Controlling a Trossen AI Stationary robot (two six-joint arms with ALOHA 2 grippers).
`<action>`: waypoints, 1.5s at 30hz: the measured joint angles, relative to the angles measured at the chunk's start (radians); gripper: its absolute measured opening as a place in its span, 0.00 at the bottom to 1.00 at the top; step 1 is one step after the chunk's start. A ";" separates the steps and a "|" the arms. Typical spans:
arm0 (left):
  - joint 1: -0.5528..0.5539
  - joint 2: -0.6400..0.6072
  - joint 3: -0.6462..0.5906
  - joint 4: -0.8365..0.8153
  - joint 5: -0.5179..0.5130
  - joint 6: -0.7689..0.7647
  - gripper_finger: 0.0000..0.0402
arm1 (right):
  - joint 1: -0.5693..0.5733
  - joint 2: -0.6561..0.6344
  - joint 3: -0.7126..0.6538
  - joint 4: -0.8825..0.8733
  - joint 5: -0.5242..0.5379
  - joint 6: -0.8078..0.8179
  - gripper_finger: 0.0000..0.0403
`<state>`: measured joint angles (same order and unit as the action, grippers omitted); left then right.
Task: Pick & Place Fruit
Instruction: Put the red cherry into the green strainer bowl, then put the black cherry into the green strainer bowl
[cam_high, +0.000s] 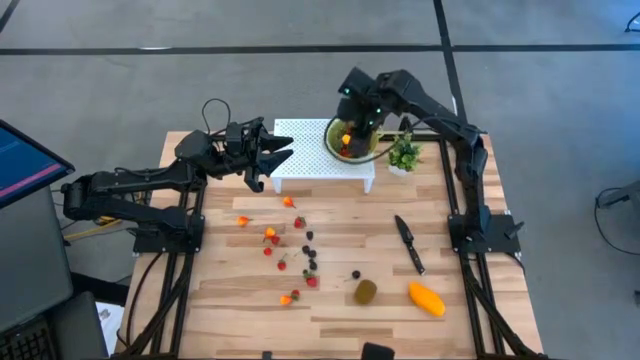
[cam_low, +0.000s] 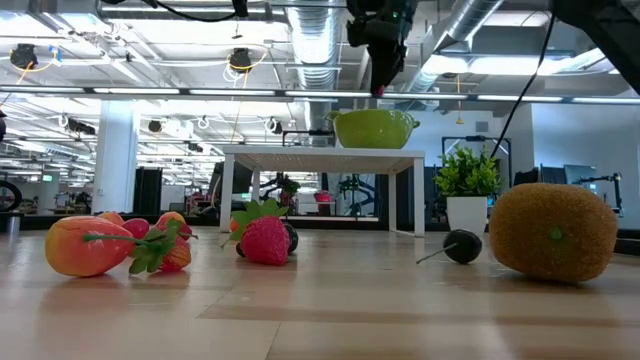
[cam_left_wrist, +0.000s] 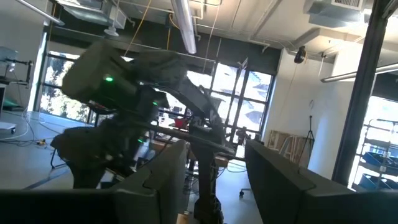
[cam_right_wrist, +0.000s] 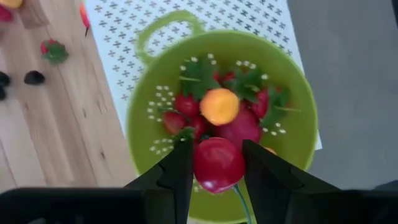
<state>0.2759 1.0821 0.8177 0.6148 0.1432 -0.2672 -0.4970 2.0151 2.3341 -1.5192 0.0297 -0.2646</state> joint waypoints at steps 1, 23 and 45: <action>0.000 0.000 0.000 0.000 0.000 0.000 0.40 | -0.012 0.000 0.000 0.000 -0.010 0.000 0.29; 0.000 0.000 0.000 0.000 0.000 0.000 0.40 | -0.040 0.000 0.000 0.007 -0.057 0.101 0.43; 0.000 0.000 0.000 0.000 0.000 0.000 0.40 | 0.691 -0.015 0.000 -0.052 0.025 0.440 0.29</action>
<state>0.2759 1.0819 0.8177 0.6147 0.1432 -0.2672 0.1939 2.0003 2.3343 -1.5711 0.0552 0.1756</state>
